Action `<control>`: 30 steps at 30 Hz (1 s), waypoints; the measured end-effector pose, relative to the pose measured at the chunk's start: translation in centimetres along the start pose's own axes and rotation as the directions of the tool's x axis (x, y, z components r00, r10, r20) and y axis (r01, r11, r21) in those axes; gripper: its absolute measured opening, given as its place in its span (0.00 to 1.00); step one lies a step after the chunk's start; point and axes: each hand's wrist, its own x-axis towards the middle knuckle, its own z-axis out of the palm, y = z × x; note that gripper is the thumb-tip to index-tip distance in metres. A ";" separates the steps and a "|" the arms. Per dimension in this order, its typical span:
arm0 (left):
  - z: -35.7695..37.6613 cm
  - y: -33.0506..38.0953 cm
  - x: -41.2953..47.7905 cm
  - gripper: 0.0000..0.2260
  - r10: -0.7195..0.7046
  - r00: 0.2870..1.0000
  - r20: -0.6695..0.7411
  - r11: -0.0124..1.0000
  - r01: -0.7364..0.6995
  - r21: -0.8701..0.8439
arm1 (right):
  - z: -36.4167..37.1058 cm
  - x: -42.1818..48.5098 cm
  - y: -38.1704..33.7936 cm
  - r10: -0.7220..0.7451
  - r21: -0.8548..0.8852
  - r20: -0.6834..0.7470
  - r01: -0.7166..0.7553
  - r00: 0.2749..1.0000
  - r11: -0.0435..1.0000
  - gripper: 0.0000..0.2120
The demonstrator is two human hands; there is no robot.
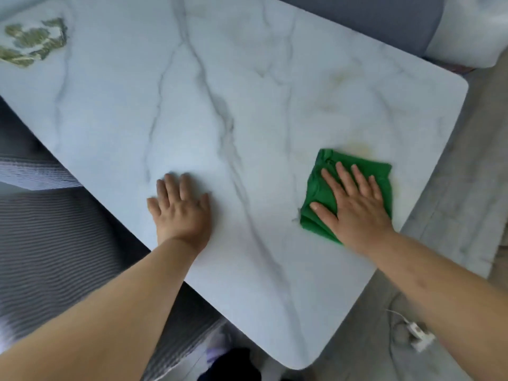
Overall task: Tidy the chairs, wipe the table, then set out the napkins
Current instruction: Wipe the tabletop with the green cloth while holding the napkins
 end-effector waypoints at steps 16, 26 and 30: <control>-0.5 0.5 -0.2 0.27 -0.034 0.998 0.048 0.999 0.034 0.010 | -1.9 13.8 -0.4 -0.170 -0.017 -0.036 0.170 0.985 0.985 0.35; -0.6 0.1 -0.4 0.27 -0.049 0.998 0.030 0.998 0.051 -0.047 | -1.0 11.4 -11.9 -0.688 0.008 -0.054 0.690 0.723 0.724 0.30; -0.7 0.2 -0.4 0.27 -0.046 0.999 0.021 0.998 0.047 -0.043 | -2.2 14.8 -3.5 -0.709 -0.035 -0.026 0.708 0.705 0.705 0.31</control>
